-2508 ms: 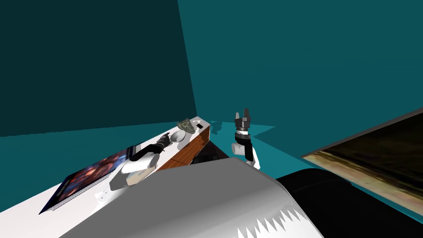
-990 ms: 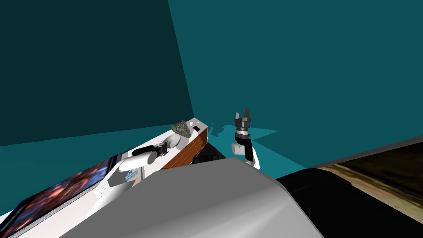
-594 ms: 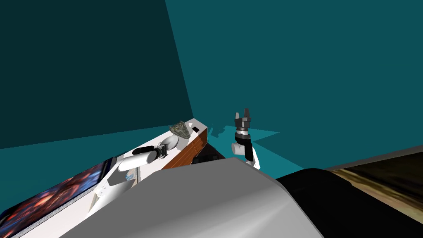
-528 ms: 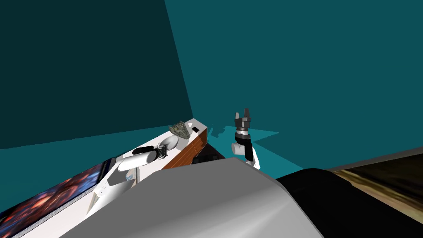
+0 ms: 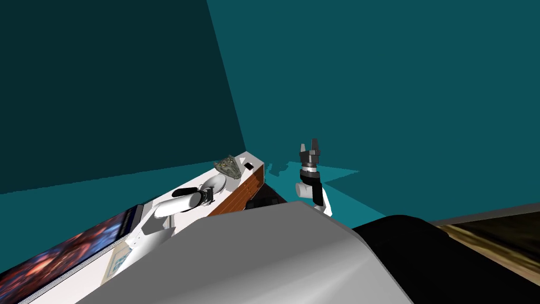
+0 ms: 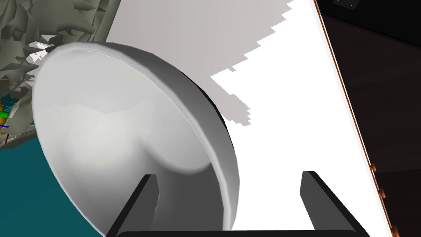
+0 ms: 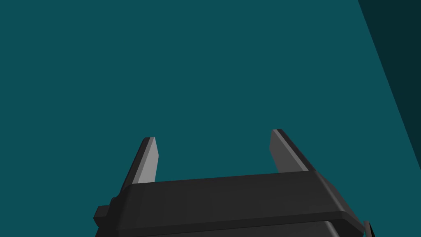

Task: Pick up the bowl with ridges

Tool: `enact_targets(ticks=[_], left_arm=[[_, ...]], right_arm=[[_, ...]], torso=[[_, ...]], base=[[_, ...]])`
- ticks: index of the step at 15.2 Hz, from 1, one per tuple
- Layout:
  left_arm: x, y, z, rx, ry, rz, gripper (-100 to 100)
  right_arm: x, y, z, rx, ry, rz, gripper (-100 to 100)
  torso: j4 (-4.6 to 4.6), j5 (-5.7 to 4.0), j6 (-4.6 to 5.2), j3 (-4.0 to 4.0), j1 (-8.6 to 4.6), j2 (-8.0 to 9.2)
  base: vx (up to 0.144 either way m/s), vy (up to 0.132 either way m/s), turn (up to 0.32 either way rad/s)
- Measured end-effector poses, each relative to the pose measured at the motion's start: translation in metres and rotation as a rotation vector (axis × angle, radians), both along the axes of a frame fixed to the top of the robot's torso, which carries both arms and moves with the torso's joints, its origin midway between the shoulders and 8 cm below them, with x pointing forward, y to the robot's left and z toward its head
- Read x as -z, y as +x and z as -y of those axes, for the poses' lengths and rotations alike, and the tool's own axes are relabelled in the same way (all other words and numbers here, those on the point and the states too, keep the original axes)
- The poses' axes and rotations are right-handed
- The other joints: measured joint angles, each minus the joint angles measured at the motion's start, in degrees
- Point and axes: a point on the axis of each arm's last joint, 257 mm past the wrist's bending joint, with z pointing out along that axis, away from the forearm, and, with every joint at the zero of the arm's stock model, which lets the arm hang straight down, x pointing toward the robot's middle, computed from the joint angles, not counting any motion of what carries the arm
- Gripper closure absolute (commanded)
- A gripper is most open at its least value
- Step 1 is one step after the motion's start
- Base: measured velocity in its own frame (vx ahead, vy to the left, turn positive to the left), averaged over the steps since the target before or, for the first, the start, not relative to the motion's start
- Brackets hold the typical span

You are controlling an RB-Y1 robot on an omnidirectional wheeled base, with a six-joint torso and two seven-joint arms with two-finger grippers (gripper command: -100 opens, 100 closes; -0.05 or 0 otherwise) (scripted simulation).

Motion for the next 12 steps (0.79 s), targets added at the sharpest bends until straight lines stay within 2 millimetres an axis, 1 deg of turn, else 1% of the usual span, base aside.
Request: enact_targets(ticks=[3, 4, 9, 12], left_arm=[[0.0089, 0.0026, -0.0005, -0.002, 0.0, 0.002, -100], [0.0096, 0.0031, -0.0005, -0.002, 0.0, 0.004, 100], [0.0097, 0.0028, -0.0006, -0.001, 0.001, 0.003, 100], [0.0012, 0.0011, -0.0002, 0.001, 0.001, 0.003, 100]], right_arm=[[0.0, 0.0, 0.0, 0.0, 0.0, 0.0, 0], [0.0, 0.0, 0.0, 0.0, 0.0, 0.0, 0], [0.0, 0.0, 0.0, 0.0, 0.0, 0.0, 0], [0.0, 0.0, 0.0, 0.0, 0.0, 0.0, 0]], torso=[[0.01, 0.01, 0.0, 0.02, 0.02, 0.03], [0.01, 0.0, 0.0, 0.02, 0.01, 0.03], [0.03, 0.02, -0.02, 0.03, 0.01, 0.04], [0.06, -0.04, -0.05, 0.06, -0.05, 0.06]], base=[[-0.004, 0.005, -0.014], [0.0, 0.0, 0.0], [0.001, -0.001, 0.004], [0.007, -0.008, 0.025]])
